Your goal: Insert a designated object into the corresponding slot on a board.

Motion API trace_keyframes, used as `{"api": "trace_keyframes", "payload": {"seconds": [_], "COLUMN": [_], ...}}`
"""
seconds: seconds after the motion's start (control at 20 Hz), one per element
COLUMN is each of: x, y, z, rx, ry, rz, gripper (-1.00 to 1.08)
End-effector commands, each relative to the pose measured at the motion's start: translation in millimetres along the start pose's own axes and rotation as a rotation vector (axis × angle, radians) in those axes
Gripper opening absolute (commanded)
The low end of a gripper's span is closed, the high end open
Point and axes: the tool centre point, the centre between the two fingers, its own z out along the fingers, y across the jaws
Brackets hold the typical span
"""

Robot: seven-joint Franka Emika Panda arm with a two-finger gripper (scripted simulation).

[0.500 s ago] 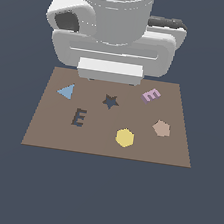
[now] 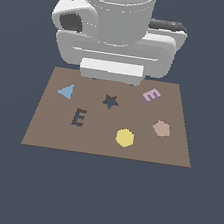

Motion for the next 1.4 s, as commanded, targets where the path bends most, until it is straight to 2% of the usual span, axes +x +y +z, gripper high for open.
{"api": "trace_keyframes", "payload": {"seconds": [0.0, 0.6, 1.35], "x": [-4, -32, -67], "y": [-2, -25, -84], "z": [3, 32, 87], "rx": [0.0, -0.005, -0.015], "ry": [0.0, 0.001, 0.002], "rz": [0.024, 0.241, 0.651], "gripper": [1.0, 1.0, 1.0]}}
